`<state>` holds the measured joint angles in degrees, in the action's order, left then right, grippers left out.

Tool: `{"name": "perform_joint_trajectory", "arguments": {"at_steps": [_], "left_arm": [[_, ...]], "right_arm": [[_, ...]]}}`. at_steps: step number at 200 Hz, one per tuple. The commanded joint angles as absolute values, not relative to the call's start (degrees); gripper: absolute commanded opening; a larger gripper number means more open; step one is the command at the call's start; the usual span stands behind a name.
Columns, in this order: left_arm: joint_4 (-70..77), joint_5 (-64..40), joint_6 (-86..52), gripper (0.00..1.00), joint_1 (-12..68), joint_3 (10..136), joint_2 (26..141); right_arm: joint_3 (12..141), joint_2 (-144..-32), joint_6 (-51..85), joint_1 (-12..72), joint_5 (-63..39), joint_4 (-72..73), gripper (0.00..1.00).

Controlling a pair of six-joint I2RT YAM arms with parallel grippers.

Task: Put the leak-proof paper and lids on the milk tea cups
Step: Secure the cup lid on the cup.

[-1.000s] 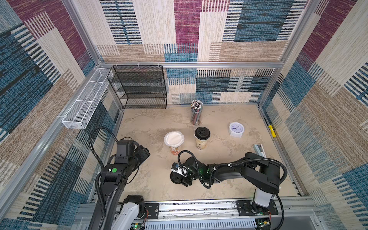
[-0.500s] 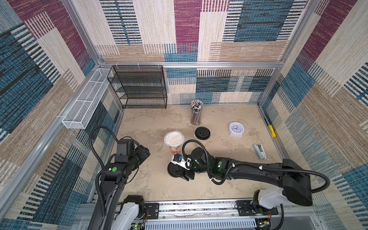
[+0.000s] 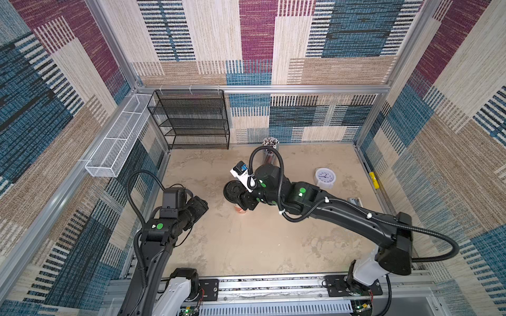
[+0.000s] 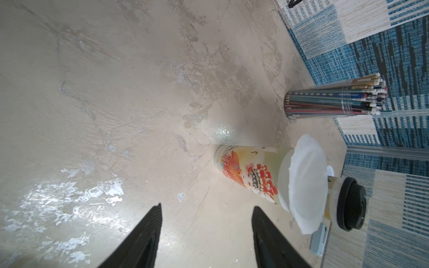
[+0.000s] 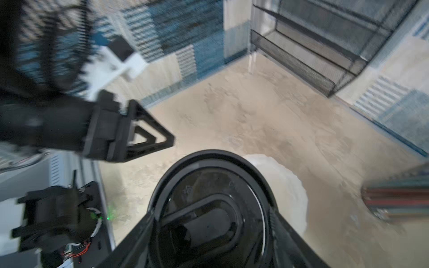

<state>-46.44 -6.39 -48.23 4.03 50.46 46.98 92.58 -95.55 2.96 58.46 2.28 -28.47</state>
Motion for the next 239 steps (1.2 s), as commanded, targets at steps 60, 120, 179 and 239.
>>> {"name": "perform_joint_trajectory", "arguments": {"at_steps": [60,120,179,239], "left_arm": [[-44.1,-8.8,-49.3,0.64,4.0,50.0,47.4],[-43.8,-10.4,-49.1,0.64,4.0,49.3,47.9],[-43.5,-10.7,-49.0,0.64,4.0,49.3,48.3],[-43.4,-11.0,-48.7,0.64,4.0,49.4,48.5]], "right_arm": [[104.5,-109.4,0.9,55.0,3.9,-36.7,0.65],[102.3,-109.9,0.3,54.8,3.8,-35.8,0.66],[100.9,-109.9,0.4,54.6,3.9,-35.4,0.67],[97.5,-109.5,0.7,54.2,3.7,-35.0,0.69]]}}
